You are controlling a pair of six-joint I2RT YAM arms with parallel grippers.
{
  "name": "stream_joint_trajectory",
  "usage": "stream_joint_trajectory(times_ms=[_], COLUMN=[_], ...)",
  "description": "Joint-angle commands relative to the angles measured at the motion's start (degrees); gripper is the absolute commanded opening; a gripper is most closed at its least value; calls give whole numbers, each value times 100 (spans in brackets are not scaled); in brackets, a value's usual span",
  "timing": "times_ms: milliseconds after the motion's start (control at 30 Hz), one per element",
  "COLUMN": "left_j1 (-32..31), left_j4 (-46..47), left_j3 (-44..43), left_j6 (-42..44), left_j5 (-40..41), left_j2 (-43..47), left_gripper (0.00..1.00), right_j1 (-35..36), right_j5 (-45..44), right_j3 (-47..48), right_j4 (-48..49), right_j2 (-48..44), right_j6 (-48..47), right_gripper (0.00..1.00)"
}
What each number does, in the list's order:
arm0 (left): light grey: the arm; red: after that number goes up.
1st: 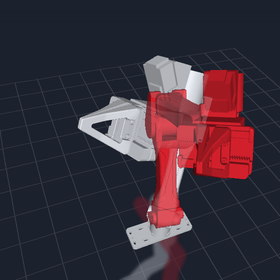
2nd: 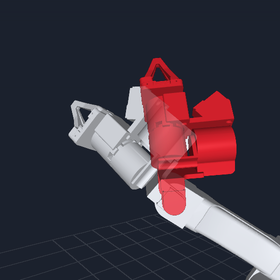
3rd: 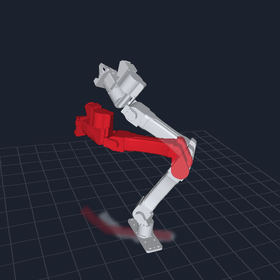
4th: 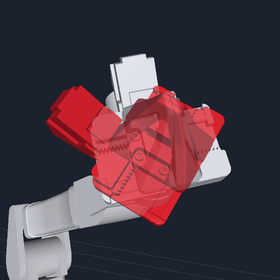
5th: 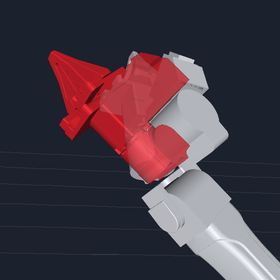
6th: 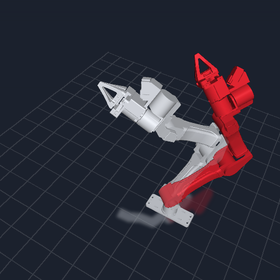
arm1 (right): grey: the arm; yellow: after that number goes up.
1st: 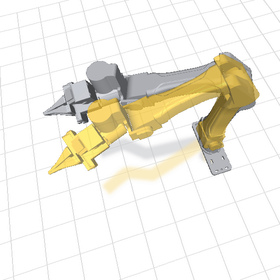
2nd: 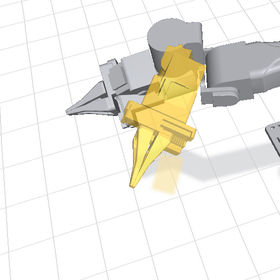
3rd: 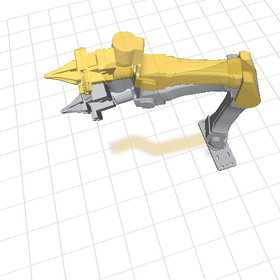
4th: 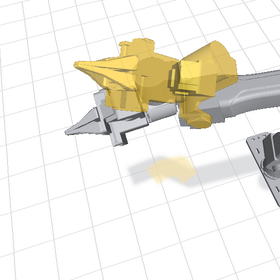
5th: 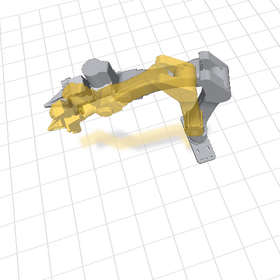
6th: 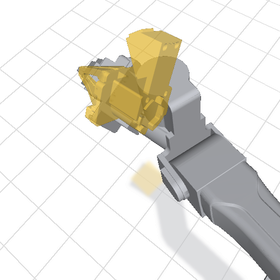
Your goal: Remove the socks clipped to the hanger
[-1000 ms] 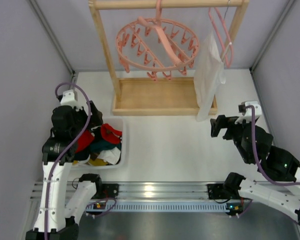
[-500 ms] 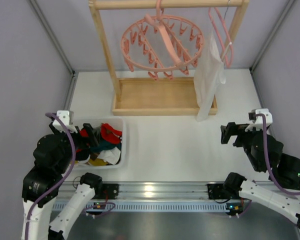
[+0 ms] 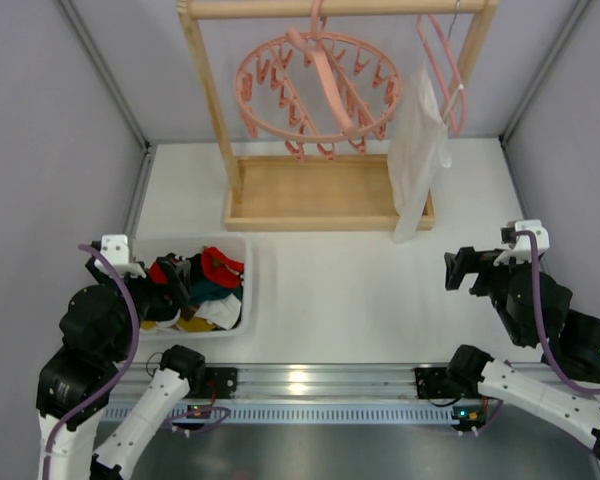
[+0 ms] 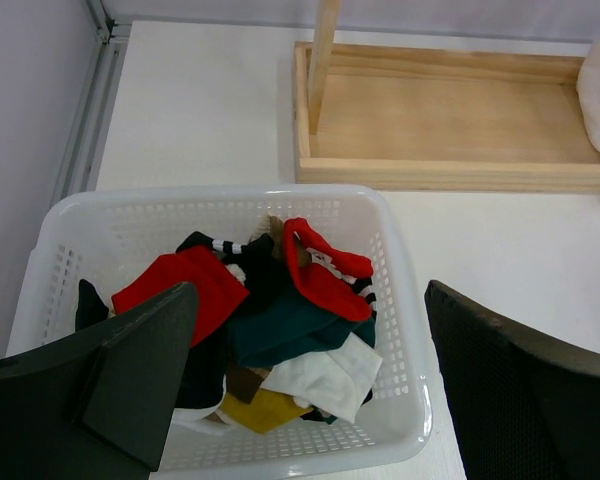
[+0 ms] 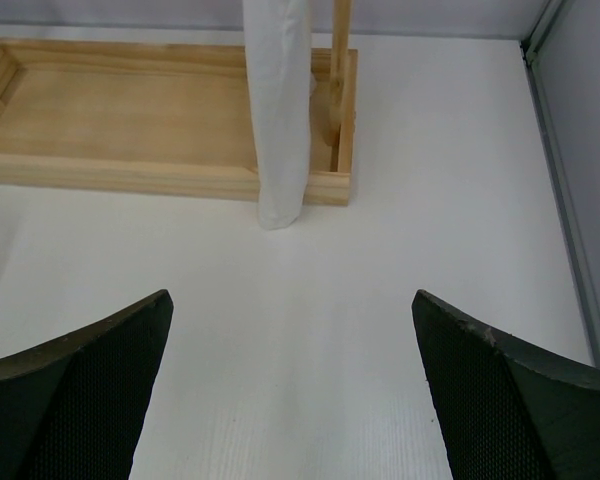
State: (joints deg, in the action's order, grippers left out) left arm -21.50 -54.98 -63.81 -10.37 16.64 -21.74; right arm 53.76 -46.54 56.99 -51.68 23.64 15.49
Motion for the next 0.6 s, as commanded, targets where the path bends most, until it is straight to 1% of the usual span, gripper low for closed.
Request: stream_joint_trajectory(times_ms=[0,267,567], left_j1=[-30,-21,-21], left_j4=[-48,-30,-21], left_j3=[35,62,79], left_j6=[-70,-141,-185], left_j5=[164,225,252], left_j2=[-23,-24,-15], left_gripper=[99,99,98], right_j1=[-58,-58,-58], right_j5=[-153,-180,-285], right_j3=[49,-109,-65], right_j4=[-123,61,114], right_j2=[53,53,88], right_j6=[-10,-2,60], right_gripper=[99,99,100])
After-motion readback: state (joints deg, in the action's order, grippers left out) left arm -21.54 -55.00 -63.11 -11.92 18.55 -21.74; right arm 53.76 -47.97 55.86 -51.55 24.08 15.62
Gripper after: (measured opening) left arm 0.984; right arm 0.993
